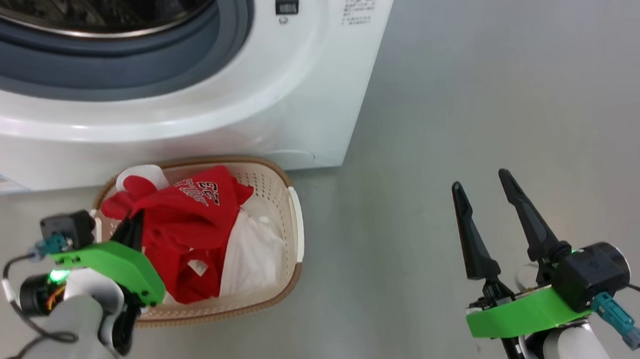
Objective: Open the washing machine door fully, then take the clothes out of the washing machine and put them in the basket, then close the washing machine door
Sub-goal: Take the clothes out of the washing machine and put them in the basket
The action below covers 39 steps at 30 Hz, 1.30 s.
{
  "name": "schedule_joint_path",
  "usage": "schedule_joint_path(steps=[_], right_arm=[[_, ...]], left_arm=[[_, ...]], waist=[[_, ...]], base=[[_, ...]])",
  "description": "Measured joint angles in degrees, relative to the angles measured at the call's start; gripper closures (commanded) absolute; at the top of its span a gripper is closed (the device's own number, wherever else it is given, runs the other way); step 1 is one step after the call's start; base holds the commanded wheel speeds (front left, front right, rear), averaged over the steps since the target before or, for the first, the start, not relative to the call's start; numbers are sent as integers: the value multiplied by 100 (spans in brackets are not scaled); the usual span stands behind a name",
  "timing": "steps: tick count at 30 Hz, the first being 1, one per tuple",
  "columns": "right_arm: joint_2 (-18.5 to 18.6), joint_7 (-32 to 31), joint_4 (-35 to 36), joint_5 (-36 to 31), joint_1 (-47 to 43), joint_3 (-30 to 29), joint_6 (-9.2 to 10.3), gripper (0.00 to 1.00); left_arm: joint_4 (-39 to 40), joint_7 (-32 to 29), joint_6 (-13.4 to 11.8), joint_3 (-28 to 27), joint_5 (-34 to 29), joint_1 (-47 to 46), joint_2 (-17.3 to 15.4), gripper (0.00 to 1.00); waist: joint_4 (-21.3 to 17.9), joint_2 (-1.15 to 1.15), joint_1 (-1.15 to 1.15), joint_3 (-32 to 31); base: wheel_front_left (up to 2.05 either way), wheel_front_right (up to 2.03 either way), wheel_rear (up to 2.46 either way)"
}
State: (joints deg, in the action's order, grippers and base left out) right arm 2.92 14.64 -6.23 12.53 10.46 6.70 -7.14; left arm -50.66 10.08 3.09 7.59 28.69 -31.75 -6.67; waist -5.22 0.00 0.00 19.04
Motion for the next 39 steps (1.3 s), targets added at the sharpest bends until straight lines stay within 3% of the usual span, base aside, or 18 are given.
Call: schedule_joint_path(steps=[15,25,32,34,35,36,39], right_arm=[[0,0,55,2,411,103,0,0],[0,0,91,110,647,137,0,0],[0,0,100,119,650,135,0,0],[0,0,98,132,651,134,0,0],[0,0,91,155,651,132,0,0],[0,0,82,158,652,130,0,0],[0,0,49,158,653,125,0,0]], left_arm=[[-1823,-51,258,178,31,-1137,53,100],[-2269,-762,298,393,4,-1463,-64,100],[-2312,-856,291,483,3,-1464,-174,100],[-2318,-866,292,505,3,-1464,-171,53],[-2324,-894,292,520,3,-1464,-168,18],[-2329,-886,297,535,3,-1464,-166,0],[-2332,-694,299,561,3,-1466,-169,0]], waist=[[-196,0,0,932],[-429,0,0,1461],[-579,0,0,1643],[-600,0,0,1671],[-601,0,0,1672],[-596,0,0,1667],[-572,0,0,1625]], base=[[0,0,0],[0,0,0],[0,0,0],[0,0,0],[0,0,0],[0,0,0],[0,0,0]])
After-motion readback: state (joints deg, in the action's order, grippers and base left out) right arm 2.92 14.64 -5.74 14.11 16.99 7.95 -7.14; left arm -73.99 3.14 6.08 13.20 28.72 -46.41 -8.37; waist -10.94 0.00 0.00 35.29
